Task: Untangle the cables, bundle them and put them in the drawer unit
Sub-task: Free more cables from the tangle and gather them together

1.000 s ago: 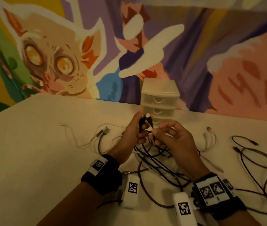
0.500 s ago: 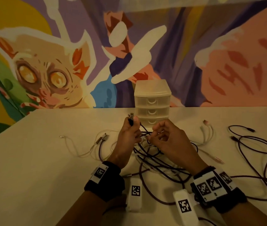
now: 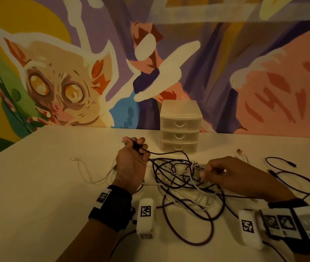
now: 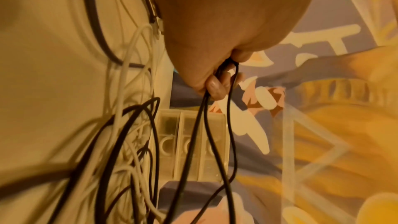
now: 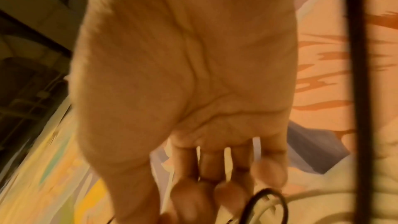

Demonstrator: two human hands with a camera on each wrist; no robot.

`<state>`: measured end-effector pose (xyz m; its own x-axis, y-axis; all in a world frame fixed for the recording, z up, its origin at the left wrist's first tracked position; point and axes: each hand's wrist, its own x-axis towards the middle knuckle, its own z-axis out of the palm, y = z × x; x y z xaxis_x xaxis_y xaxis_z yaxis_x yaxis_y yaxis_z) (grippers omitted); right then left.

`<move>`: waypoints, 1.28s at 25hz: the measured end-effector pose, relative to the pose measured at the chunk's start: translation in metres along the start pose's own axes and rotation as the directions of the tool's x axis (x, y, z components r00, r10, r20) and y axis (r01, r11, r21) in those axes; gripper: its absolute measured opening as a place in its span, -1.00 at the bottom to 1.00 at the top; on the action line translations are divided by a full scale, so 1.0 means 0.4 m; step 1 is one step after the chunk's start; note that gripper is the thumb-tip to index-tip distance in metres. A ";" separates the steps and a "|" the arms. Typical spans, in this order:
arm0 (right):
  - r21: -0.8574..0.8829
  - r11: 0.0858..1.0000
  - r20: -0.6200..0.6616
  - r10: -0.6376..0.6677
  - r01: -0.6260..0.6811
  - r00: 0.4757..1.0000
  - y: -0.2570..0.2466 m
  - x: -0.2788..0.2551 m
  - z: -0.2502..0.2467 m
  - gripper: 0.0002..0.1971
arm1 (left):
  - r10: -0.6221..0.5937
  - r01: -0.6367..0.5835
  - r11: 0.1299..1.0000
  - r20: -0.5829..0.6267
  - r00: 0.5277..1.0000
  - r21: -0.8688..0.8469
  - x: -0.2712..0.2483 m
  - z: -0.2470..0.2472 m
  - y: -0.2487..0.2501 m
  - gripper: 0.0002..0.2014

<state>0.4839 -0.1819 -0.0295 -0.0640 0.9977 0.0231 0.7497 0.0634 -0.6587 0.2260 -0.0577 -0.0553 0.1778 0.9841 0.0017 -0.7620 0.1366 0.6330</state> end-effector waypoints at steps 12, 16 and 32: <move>0.089 0.979 -0.280 -0.152 0.183 0.948 -0.049 0.047 0.068 -0.85 | -0.054 0.071 0.989 0.137 0.989 -0.128 -0.007 0.024 -0.002 -0.55; 0.290 0.937 -0.024 -0.197 0.195 0.980 -0.071 0.007 0.015 -0.82 | -0.019 0.021 0.999 0.081 0.997 -0.031 -0.001 0.017 0.032 -0.55; 0.154 0.935 -0.358 -0.248 0.319 0.900 -0.067 -0.006 0.015 -0.81 | -0.209 -0.089 0.644 0.286 0.935 0.760 -0.039 0.043 0.093 -0.45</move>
<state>0.4601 -0.1861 -0.0166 -0.0078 0.8913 0.4534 0.5788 0.3738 -0.7247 0.2054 -0.0698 -0.0185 0.5038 0.8590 0.0907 -0.0331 -0.0857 0.9958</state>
